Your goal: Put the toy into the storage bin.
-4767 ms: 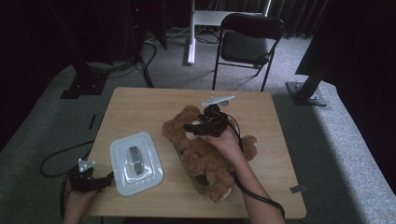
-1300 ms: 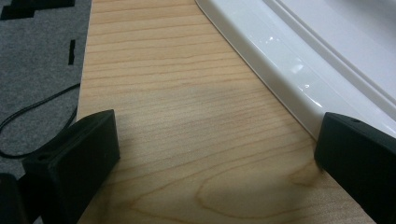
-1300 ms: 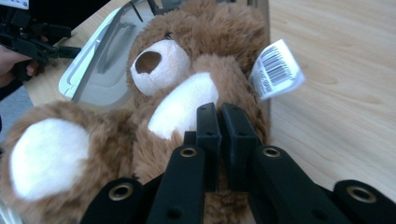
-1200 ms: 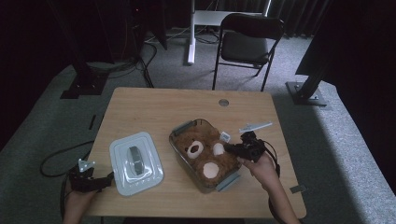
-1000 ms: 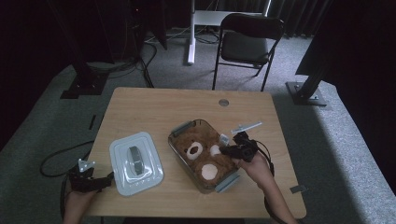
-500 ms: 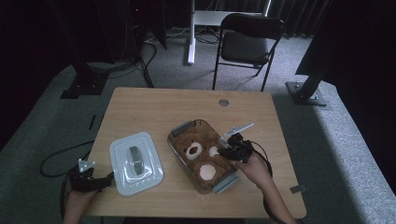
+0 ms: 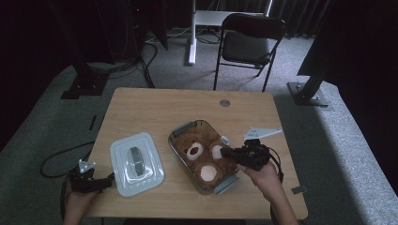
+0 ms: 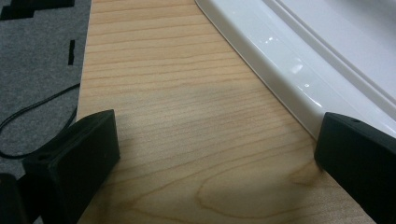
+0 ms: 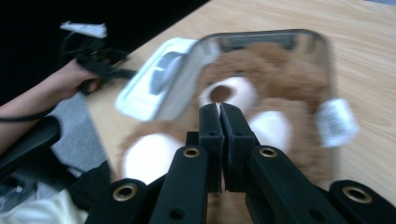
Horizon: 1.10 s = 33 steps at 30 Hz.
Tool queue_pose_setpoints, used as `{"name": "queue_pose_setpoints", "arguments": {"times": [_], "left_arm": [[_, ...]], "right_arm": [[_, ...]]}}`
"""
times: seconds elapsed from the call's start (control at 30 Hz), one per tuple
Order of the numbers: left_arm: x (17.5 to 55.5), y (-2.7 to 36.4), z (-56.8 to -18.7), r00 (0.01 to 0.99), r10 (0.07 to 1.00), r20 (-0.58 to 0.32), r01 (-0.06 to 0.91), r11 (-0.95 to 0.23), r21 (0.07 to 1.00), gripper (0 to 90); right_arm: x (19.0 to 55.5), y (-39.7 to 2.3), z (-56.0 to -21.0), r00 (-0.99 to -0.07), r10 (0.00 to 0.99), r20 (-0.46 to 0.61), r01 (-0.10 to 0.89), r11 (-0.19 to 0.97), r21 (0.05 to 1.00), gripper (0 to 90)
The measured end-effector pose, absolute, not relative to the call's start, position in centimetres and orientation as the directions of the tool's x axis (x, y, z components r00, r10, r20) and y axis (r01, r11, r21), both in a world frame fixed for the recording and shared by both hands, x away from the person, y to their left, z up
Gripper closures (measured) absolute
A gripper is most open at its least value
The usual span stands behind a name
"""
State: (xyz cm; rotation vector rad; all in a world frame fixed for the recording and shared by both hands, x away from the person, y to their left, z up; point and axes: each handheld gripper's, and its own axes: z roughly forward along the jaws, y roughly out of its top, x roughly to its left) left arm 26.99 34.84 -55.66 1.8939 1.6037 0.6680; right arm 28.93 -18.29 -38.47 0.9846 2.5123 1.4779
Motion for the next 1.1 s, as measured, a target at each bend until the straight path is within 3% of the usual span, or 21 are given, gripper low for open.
{"name": "queue_pose_setpoints", "arguments": {"times": [0.27,0.57,1.1], "left_arm": [[27.0,34.8,-55.7,0.159,0.987,0.015,0.705,-0.124,0.698,0.6],[27.0,34.8,-55.7,0.160,0.987,0.015,0.706,-0.125,0.698,0.6],[27.0,34.8,-55.7,0.159,0.987,0.015,0.706,-0.125,0.698,0.6]], "right_arm": [[26.9,-14.9,-40.2,-0.855,0.469,0.219,0.450,0.464,0.763,89.4],[26.1,-14.9,-40.7,-0.868,0.457,0.196,0.432,0.497,0.753,89.6],[30.2,-10.5,-43.4,-0.878,0.440,0.187,0.457,0.655,0.602,90.0]]}}
